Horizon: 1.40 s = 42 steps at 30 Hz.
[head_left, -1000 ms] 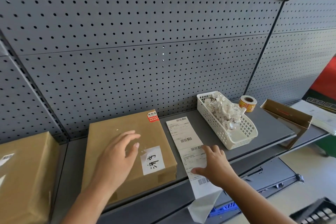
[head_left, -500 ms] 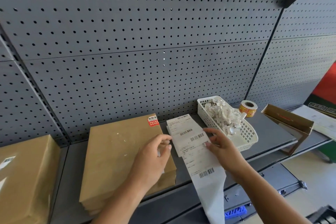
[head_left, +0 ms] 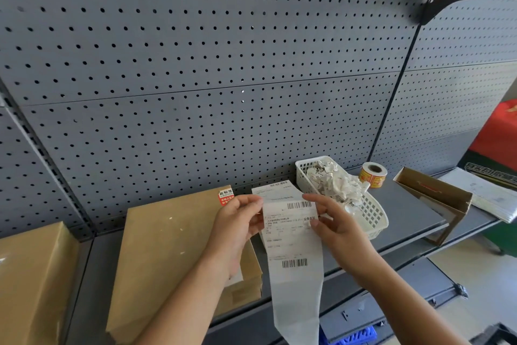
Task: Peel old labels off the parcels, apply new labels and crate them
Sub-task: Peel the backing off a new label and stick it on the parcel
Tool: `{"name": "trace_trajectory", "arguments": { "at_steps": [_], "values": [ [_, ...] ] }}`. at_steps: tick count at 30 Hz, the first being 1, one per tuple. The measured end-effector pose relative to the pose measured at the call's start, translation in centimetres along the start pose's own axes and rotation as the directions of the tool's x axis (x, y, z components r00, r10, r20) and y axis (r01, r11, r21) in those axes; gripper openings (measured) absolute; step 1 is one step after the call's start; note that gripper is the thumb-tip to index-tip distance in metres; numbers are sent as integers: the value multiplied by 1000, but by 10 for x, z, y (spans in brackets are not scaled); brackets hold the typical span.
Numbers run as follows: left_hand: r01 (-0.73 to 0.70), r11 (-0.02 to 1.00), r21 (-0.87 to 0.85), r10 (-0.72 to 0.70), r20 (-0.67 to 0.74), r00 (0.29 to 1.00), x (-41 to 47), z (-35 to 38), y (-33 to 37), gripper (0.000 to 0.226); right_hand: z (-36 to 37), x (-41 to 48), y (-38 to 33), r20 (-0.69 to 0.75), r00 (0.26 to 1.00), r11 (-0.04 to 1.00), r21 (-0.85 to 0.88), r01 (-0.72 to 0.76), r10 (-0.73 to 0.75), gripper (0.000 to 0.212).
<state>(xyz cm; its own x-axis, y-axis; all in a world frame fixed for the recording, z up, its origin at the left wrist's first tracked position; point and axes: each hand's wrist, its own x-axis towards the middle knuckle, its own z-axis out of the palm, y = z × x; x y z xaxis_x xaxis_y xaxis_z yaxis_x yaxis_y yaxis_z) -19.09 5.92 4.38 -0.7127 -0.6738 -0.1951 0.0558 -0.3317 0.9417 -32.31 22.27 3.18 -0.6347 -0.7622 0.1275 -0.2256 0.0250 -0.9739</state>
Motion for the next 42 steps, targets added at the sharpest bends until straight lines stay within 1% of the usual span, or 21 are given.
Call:
{"name": "trace_trajectory", "arguments": {
  "at_steps": [2, 4, 5, 7, 8, 9, 11, 12, 13, 14, 15, 17, 19, 25, 27, 28, 30, 32, 34, 36, 42],
  "values": [
    [20, 999, -26, -20, -11, 1000, 2, 0, 0, 9, -1, 1, 3, 18, 1000, 998, -58, 4, -2, 45],
    [27, 1000, -15, -27, -17, 999, 3, -1, -1, 6, -2, 3, 6, 28, 1000, 995, -99, 6, -3, 45],
    [25, 1000, -7, -25, -15, 1000, 4, -1, -2, 6, -3, 4, 7, 21, 1000, 989, -148, 19, -16, 45],
    [20, 1000, 8, -20, -9, 1000, 4, -1, -3, 7, -2, 5, 6, -5, 997, 944, -321, 76, -82, 42],
    [24, 1000, 12, -24, -4, 1000, 5, 0, -4, 9, -1, 6, 5, -14, 991, 896, -428, 117, -136, 39],
    [30, 999, 14, -30, 0, 1000, 5, 0, -4, 10, 1, 6, 4, -18, 980, 824, -544, 159, -200, 36],
    [45, 999, 16, -45, 1, 999, 5, 1, -5, 12, 6, 7, 1, -16, 953, 638, -747, 189, -302, 35],
    [50, 999, 19, -50, -5, 999, 6, 0, -5, 12, 8, 8, 1, -22, 939, 551, -814, 183, -344, 35],
    [53, 998, 21, -53, -10, 999, 6, 0, -6, 13, 11, 9, 1, -24, 926, 487, -856, 176, -376, 35],
    [54, 998, 22, -54, -14, 998, 6, -1, -6, 15, 13, 10, 0, -15, 917, 452, -874, 182, -398, 34],
    [55, 998, 21, -55, -15, 998, 7, -1, -6, 16, 15, 12, 0, 7, 911, 442, -873, 207, -413, 32],
    [61, 998, 20, -61, -9, 998, 7, -1, -7, 17, 19, 15, 0, 72, 904, 453, -847, 279, -422, 28],
    [71, 997, 10, -71, 1, 997, 8, 0, -6, 15, 24, 17, 2, 119, 902, 462, -827, 321, -414, 27],
    [83, 997, -2, -83, -5, 996, 9, -2, -5, 8, 34, 21, 3, 160, 847, 427, -807, 408, -507, 24],
    [90, 996, -4, -90, -11, 996, 10, -1, -5, 9, 36, 22, 3, 157, 843, 428, -804, 412, -515, 23],
    [91, 996, -3, -91, -13, 996, 10, -1, -4, 10, 36, 23, 2, 155, 846, 440, -798, 412, -510, 22],
    [79, 997, 21, -79, -17, 997, 11, -2, -4, 14, 37, 24, 2, 150, 862, 496, -764, 412, -485, 19],
    [62, 996, 62, -61, -16, 998, 12, -3, -4, 16, 39, 25, 0, 146, 888, 566, -723, 396, -435, 20],
    [51, 995, 87, -50, -18, 999, 13, -3, -5, 16, 40, 27, -2, 154, 912, 603, -706, 370, -379, 23],
    [43, 994, 101, -41, -26, 999, 14, -4, -6, 16, 40, 29, -3, 176, 924, 604, -712, 358, -340, 24],
    [35, 993, 109, -33, -24, 999, 17, -6, -6, 13, 39, 31, -9, 207, 934, 620, -702, 350, -292, 23]
  ]
}}
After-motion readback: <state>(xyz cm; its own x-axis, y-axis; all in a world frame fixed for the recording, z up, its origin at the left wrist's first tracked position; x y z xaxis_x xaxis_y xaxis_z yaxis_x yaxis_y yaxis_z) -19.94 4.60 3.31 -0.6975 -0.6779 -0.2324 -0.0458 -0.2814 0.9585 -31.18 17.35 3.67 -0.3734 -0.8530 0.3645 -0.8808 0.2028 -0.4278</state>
